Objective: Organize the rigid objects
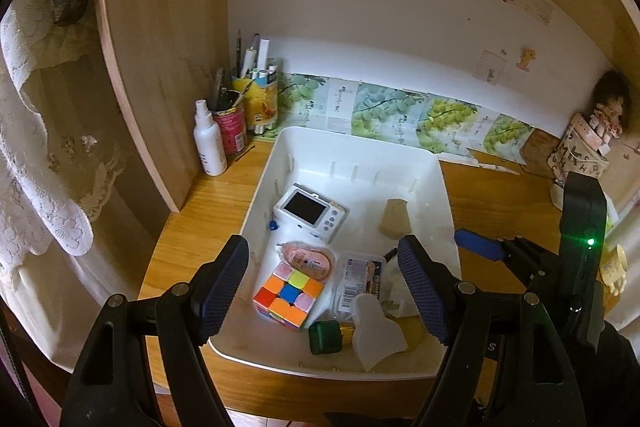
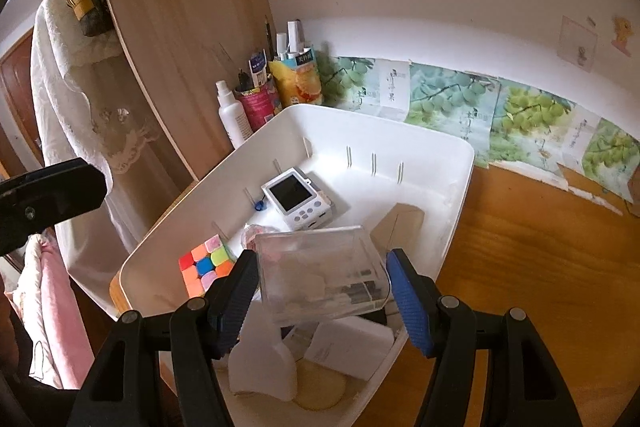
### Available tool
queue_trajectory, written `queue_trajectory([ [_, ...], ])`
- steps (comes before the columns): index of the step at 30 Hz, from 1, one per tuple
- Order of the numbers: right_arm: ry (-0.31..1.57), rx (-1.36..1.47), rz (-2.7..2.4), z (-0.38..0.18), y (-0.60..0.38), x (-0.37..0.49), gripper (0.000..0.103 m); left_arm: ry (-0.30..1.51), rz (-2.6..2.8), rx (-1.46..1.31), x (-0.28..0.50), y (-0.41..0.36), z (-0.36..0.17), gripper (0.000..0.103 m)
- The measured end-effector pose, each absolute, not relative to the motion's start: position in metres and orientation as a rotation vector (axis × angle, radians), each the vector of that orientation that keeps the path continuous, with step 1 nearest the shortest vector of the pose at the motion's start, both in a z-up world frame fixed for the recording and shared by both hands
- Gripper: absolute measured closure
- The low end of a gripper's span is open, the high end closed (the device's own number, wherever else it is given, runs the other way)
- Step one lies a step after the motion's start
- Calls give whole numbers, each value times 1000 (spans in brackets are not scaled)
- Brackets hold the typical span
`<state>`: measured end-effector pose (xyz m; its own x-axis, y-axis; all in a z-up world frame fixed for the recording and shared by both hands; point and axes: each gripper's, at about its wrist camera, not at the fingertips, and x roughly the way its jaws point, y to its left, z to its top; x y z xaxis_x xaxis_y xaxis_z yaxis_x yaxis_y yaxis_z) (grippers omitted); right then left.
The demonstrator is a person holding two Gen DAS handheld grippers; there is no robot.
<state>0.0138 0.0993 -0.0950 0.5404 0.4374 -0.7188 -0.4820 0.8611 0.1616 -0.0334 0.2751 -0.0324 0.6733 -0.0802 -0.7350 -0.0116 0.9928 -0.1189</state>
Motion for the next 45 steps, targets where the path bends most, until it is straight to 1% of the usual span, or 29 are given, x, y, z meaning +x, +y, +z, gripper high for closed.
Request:
queue_trajectory([
  [2,832,-41,535,-93,97,10,27,836,-54,-112,-34,273,-33,23],
  [4,817,-28,521,-89,94,7,24,841,-68,-115,-34,271,-33,23],
  [11,798,9,409,-79,75,1,23,849,-91,-141,-33,262,-33,23],
  [14,806,14,366,-77,63,-4,23,863,-92,-151,-30,256,-35,19],
  [18,834,8,325,-74,45,-18,22,893,-99,-172,-25,242,-38,18],
  [26,899,15,262,-61,-4,-41,20,943,-99,-187,-16,194,-37,18],
  [28,910,7,241,-56,-20,-44,17,947,-95,-186,-14,179,-35,16],
  [30,922,8,229,-51,-35,-45,17,953,-95,-186,-13,164,-34,15],
  [31,931,12,226,-48,-44,-44,17,958,-90,-184,-12,154,-34,12],
  [34,955,16,224,-42,-70,-42,17,956,-73,-173,-11,131,-32,10],
  [38,986,35,213,-38,-104,-35,5,945,-37,-145,-12,103,-30,7],
  [41,1003,50,230,-36,-122,-33,4,928,6,-114,-14,84,-27,7],
  [43,1008,42,237,-35,-133,-29,4,924,35,-103,-15,72,-25,3],
  [45,1006,32,241,-34,-142,-27,4,924,59,-88,-16,63,-25,3],
])
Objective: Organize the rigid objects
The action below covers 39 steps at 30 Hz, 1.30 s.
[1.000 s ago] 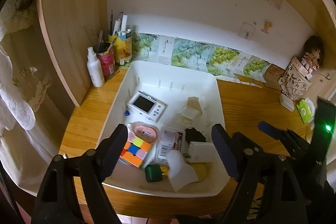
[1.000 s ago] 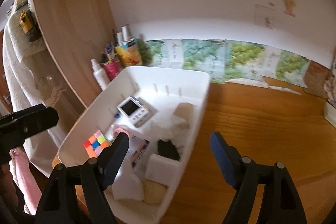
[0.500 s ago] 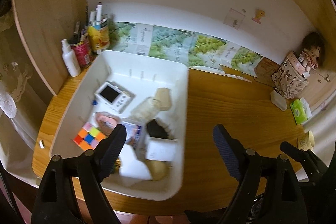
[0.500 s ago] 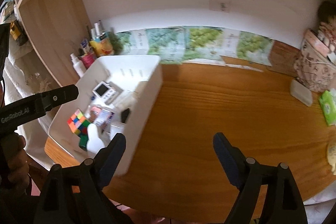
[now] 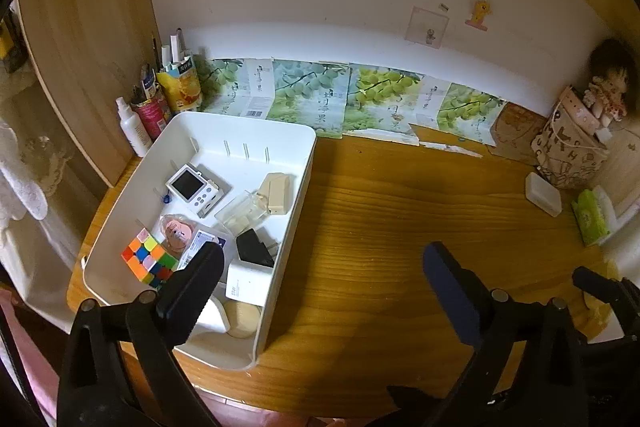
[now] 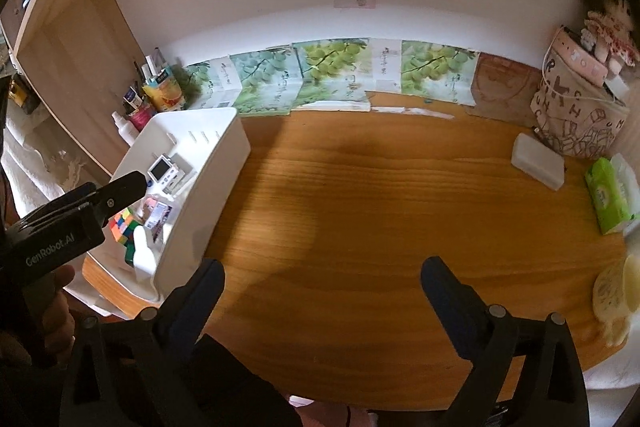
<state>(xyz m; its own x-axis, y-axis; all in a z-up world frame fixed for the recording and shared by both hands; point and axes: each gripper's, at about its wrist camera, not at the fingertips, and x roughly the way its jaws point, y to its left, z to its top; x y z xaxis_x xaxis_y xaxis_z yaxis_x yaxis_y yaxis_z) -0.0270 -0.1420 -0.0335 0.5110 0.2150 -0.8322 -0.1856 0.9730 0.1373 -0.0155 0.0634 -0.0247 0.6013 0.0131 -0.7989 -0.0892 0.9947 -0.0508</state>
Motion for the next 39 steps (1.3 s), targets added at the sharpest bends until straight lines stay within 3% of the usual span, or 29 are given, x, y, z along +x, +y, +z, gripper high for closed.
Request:
queue_trajectory([
  [13,1023,41,250,-38,-174,-16,1,872,125,17,-27,24,-15,2],
  [39,1117,36,122,-43,-168,0,1,1029,73,61,12,24,-34,2],
])
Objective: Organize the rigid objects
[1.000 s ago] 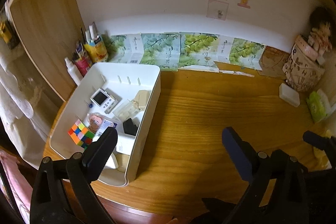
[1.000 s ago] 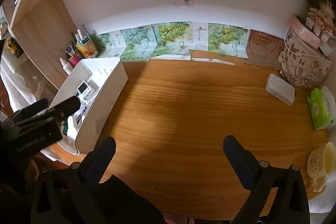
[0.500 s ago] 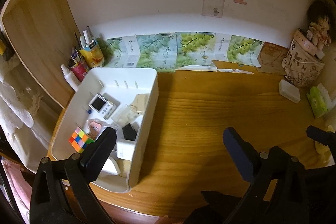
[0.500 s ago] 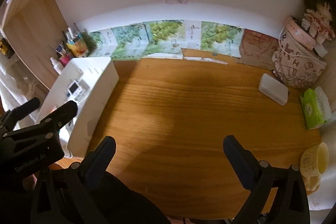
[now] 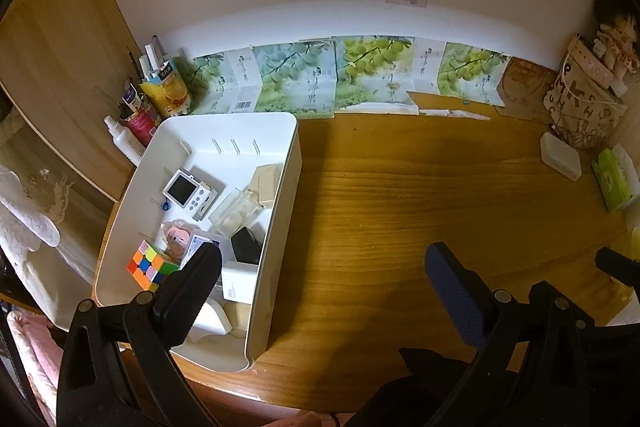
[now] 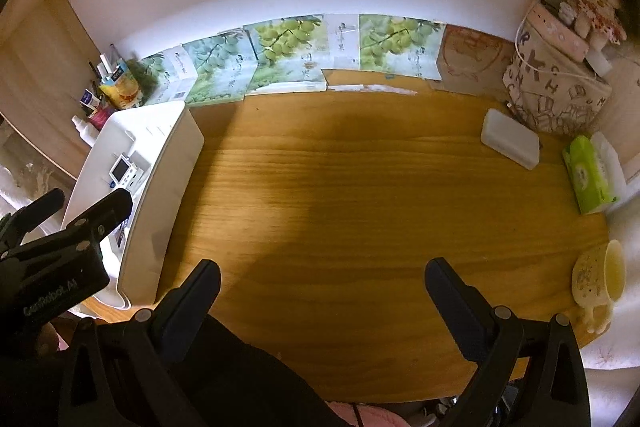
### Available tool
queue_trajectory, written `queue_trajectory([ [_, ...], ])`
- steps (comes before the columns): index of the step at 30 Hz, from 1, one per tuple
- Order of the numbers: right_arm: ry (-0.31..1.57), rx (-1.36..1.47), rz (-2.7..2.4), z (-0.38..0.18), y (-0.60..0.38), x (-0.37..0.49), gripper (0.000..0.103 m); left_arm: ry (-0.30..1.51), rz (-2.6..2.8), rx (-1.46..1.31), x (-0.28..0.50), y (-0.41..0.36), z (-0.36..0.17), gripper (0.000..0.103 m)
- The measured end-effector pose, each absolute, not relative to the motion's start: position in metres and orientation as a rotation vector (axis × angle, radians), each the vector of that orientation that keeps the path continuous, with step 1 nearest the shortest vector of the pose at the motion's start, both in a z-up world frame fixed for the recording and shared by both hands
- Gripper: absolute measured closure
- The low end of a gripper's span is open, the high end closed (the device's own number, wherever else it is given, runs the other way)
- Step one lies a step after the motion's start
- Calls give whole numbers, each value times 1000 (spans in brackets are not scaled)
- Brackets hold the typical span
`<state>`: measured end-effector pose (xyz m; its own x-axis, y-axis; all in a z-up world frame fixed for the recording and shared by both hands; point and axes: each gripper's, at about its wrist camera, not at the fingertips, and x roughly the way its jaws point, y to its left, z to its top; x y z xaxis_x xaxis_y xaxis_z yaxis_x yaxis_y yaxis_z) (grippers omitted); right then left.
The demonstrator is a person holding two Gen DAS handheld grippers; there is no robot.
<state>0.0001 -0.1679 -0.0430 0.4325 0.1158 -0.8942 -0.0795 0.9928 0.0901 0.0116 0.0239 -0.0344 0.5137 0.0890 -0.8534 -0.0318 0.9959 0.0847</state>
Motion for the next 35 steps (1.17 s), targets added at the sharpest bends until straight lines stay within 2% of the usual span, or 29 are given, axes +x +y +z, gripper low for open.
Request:
queue_trajectory([
  [35,1171,33,132,-54,-164,5,1,1026,129,63,9,32,-33,2],
])
